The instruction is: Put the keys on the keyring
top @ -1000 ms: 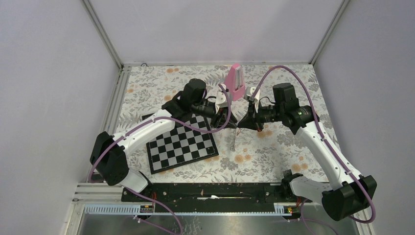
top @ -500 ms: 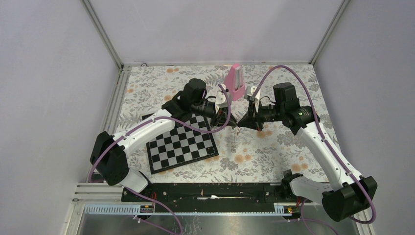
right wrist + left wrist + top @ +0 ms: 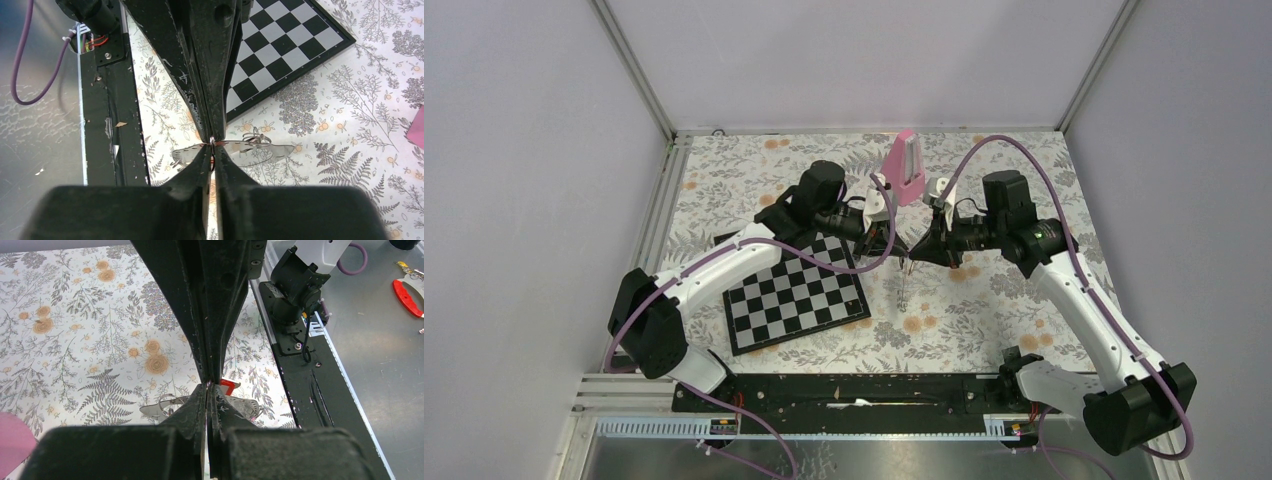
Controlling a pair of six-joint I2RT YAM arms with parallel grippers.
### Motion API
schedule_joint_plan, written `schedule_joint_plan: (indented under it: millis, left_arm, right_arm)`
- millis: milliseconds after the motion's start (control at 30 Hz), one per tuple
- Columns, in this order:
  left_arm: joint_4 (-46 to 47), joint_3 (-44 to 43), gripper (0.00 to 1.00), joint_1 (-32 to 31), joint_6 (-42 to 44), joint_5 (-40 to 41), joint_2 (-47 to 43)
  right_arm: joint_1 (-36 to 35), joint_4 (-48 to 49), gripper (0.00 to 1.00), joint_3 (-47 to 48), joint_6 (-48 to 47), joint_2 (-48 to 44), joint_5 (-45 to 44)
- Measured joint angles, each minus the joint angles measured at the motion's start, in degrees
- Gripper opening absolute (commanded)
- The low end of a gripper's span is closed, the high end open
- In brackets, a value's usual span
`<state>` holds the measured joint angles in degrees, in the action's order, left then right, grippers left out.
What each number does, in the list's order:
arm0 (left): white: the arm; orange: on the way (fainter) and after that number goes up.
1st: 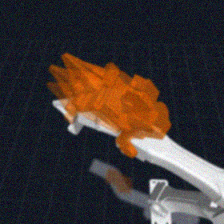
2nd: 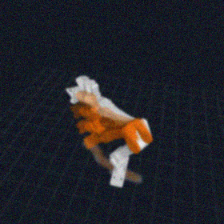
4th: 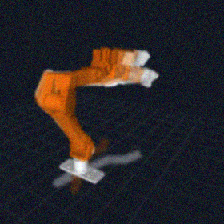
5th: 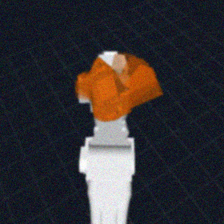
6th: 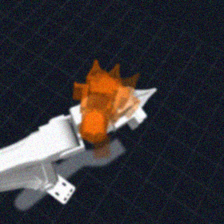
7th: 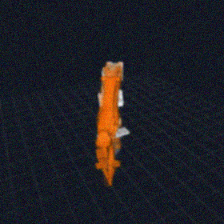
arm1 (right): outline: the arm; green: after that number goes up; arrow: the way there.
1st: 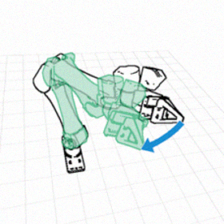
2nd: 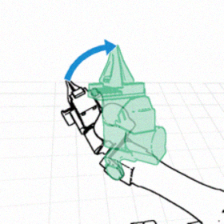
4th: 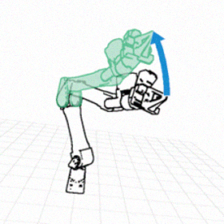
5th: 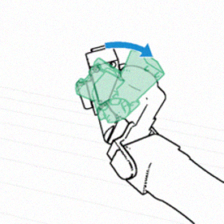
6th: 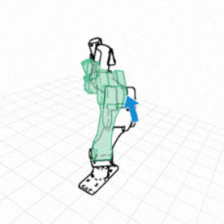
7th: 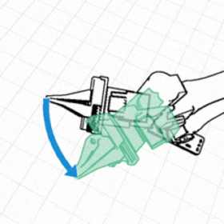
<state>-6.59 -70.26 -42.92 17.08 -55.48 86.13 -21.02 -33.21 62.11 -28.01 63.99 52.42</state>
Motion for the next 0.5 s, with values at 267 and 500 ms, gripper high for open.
schedule_joint_plan:
  millis: [267, 500]
  left_arm:
    - [1.8, 1.8, 0.00, 1.1, -4.2, -1.2, -0.3]
    - [9.0, 6.5, 0.00, 2.6, -11.8, -3.0, -2.2]
  right_arm:
    - [0.0, 2.7, 0.37, -0.8, 0.7, -2.2, -0.5]
    - [0.0, 4.4, 0.40, -2.3, 2.1, -3.5, -0.5]
